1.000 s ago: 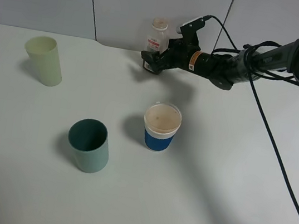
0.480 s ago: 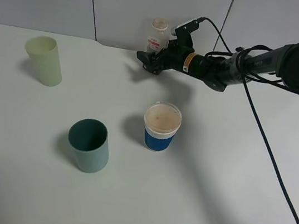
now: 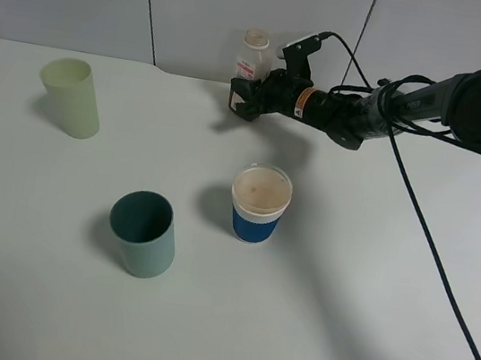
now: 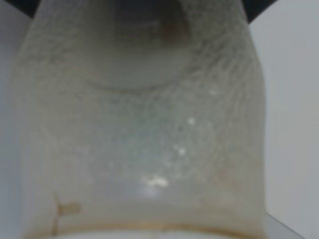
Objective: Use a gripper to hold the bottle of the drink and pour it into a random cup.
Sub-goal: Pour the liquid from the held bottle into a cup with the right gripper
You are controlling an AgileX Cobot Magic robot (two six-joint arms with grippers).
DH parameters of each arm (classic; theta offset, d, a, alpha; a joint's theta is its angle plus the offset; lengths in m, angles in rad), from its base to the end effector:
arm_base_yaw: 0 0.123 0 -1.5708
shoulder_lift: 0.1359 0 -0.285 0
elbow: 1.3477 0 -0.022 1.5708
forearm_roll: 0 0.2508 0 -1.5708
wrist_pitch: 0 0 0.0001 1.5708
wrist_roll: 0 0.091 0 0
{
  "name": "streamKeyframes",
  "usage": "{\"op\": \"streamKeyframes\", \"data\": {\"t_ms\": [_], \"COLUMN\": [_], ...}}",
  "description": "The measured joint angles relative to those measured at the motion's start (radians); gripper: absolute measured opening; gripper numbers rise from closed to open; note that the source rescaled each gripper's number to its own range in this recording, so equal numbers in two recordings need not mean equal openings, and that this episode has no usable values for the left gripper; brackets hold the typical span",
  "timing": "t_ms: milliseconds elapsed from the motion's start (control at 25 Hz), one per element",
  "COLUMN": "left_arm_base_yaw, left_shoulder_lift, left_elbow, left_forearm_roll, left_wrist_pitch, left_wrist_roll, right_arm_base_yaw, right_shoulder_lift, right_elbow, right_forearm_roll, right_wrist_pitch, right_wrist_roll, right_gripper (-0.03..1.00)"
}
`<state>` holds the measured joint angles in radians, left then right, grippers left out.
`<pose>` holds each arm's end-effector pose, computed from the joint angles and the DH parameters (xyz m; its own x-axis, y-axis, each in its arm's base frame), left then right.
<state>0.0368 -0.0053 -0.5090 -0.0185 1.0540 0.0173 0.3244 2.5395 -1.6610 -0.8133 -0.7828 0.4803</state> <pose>-0.0064 -0.0017 0.2803 -0.4370 -0.0079 -0.8994 -0.0188 0.9998 0.0003 0.4811 0.2109 0.0732 -0.0564 -0.1660 -0.9845 -0.7699 0.6351 -0.0629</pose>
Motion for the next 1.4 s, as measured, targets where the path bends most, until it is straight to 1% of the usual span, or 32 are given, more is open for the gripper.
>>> {"op": "streamKeyframes", "data": {"t_ms": [280,360,600,840,960,1240,1400], "left_arm_base_yaw": [0.000,0.000,0.000,0.000,0.000,0.000,0.000], "left_shoulder_lift": [0.000,0.000,0.000,0.000,0.000,0.000,0.000], "left_elbow": [0.000,0.000,0.000,0.000,0.000,0.000,0.000], "left_forearm_roll": [0.000,0.000,0.000,0.000,0.000,0.000,0.000], "left_wrist_pitch": [0.000,0.000,0.000,0.000,0.000,0.000,0.000], "left_wrist_roll": [0.000,0.000,0.000,0.000,0.000,0.000,0.000], "right_arm_base_yaw": [0.000,0.000,0.000,0.010,0.027,0.089,0.133], "right_shoulder_lift": [0.000,-0.004,-0.062,-0.138,-0.172,-0.251,-0.271], "right_elbow": [0.000,0.000,0.000,0.000,0.000,0.000,0.000], "right_forearm_roll": [0.000,-0.015,-0.118,-0.222,-0.265,-0.365,-0.457], "right_wrist_pitch": [0.002,0.005,0.019,-0.007,-0.018,-0.029,-0.040], "right_wrist_roll": [0.000,0.000,0.012,0.117,0.150,0.159,0.133], "right_gripper": [0.00,0.00,0.00,0.00,0.00,0.00,0.00]}}
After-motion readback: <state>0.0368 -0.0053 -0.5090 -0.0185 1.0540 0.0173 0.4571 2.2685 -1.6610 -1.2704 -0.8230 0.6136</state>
